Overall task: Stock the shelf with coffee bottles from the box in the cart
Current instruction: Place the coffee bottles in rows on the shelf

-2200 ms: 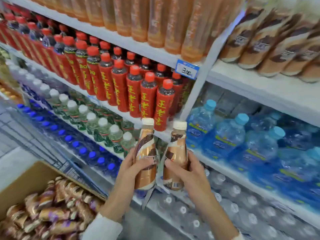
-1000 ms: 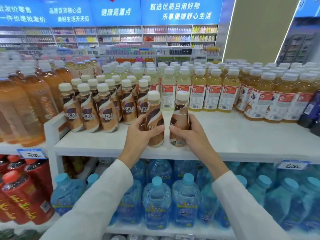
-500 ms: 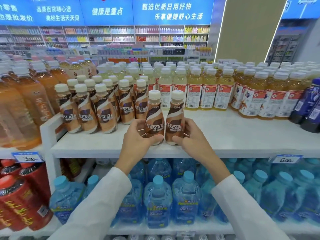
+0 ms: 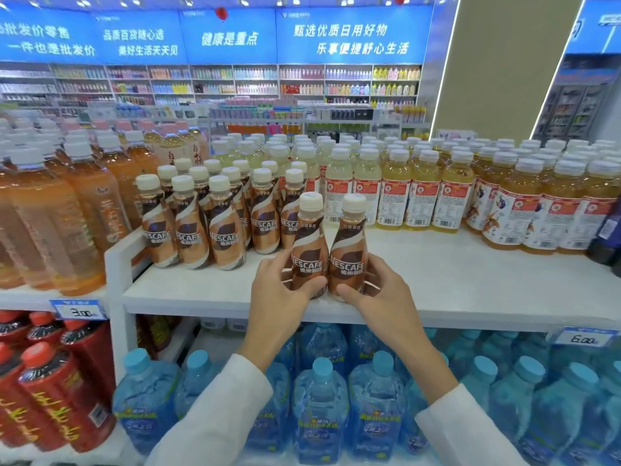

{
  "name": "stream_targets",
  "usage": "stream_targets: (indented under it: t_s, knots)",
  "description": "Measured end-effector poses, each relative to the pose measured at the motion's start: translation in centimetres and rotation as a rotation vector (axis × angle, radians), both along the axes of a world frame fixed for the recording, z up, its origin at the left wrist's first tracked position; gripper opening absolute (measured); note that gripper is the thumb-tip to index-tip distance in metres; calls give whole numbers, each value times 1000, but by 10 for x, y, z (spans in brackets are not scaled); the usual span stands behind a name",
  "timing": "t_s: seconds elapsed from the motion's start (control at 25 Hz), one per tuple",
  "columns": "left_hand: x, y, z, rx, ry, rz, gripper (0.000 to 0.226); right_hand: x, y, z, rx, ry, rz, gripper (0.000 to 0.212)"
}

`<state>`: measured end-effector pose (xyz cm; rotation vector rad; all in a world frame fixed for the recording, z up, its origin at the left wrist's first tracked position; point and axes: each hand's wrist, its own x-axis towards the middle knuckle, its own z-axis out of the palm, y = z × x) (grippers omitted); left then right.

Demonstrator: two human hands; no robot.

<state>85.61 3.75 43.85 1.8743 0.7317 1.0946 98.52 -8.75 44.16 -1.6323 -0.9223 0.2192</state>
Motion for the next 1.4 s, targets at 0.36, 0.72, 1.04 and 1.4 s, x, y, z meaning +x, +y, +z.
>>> stream_targets:
  t_s: [0.36, 0.72, 1.04, 1.4]
  knots:
    - [-21, 40, 1, 86, 33, 417, 51, -31, 86, 8, -30, -37, 93, 46]
    - [-5, 54, 0, 76, 14, 426, 48, -23, 116, 3, -101, -105, 25, 55]
    - [0, 53, -5, 151, 45, 473, 46, -19, 119, 5, -125, -141, 36, 52]
    - [2, 50, -2, 139, 42, 488, 46, -15, 122, 2, -161, -158, 32, 65]
